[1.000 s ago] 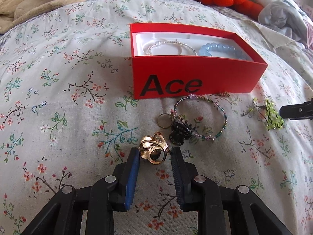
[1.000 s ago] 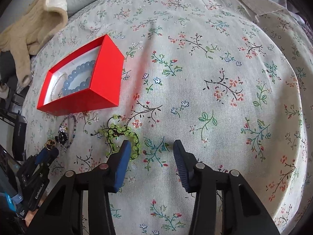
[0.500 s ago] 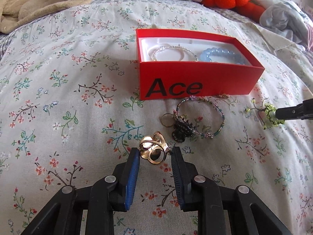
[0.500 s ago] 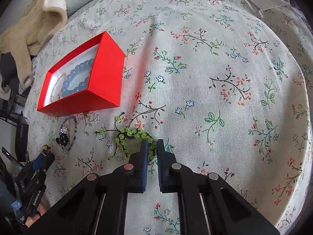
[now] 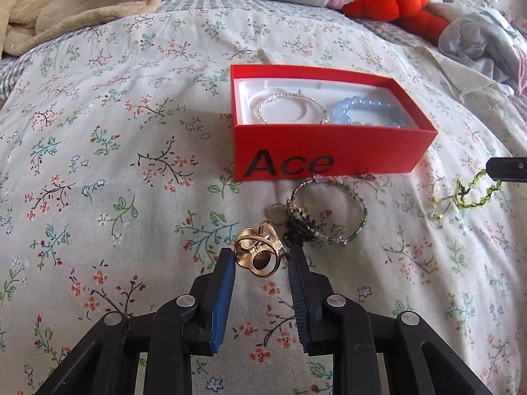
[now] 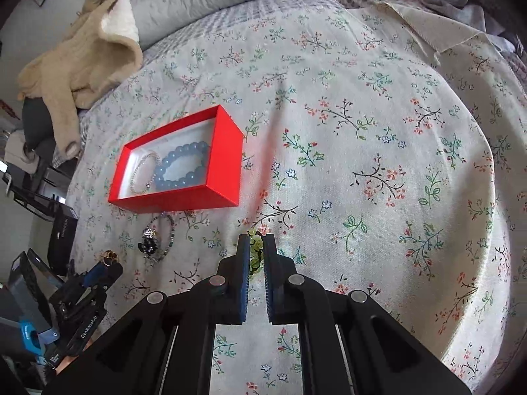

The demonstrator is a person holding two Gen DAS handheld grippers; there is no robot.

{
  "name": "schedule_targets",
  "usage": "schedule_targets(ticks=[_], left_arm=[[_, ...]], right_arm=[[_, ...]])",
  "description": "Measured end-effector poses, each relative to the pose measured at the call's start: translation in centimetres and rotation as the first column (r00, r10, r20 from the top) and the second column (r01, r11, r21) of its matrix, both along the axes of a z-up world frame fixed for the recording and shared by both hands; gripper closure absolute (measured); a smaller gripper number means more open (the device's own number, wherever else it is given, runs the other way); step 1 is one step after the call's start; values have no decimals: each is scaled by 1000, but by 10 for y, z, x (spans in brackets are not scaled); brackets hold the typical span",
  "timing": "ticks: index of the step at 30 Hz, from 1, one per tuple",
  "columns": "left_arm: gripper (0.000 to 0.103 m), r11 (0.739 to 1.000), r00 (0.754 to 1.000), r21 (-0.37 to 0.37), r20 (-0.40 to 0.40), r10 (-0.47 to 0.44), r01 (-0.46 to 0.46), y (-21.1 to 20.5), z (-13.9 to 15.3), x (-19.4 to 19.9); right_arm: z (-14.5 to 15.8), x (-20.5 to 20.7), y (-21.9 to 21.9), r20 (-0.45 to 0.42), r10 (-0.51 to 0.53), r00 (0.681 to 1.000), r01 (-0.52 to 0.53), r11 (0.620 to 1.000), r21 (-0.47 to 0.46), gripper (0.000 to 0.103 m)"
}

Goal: Organize jewelry
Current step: 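Carry the ring into the box and open the left tool while the right tool carries the green bracelet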

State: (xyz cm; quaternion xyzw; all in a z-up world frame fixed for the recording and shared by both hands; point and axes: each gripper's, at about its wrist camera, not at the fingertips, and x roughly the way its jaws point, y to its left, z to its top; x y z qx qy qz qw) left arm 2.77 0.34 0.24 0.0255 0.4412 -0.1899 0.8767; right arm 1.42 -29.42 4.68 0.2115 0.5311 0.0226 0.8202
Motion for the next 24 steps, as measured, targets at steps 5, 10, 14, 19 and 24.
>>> schedule_targets(ticks=[5,10,14,19,24], left_arm=[[76,1000,1000,-7,9,-3,3,-4,9,1],[76,1000,1000,-13,20,-14,14,-10,19,3],[76,1000,1000,-20,24,-20,20,-15,26,8],[76,1000,999,-20,29,-17,18,-23,31,19],[76,999,1000,-51,17,-4,5,-28,37,35]], right_arm=[[12,-3,-2,30,-3,1000,3,1000,18,95],[26,-3,-4,73,-4,997,1,999,45,95],[42,-4,-3,125,7,992,-13,999,49,95],[55,0,-2,158,9,987,-20,998,67,95],[62,9,4,180,13,984,-27,997,76,95]])
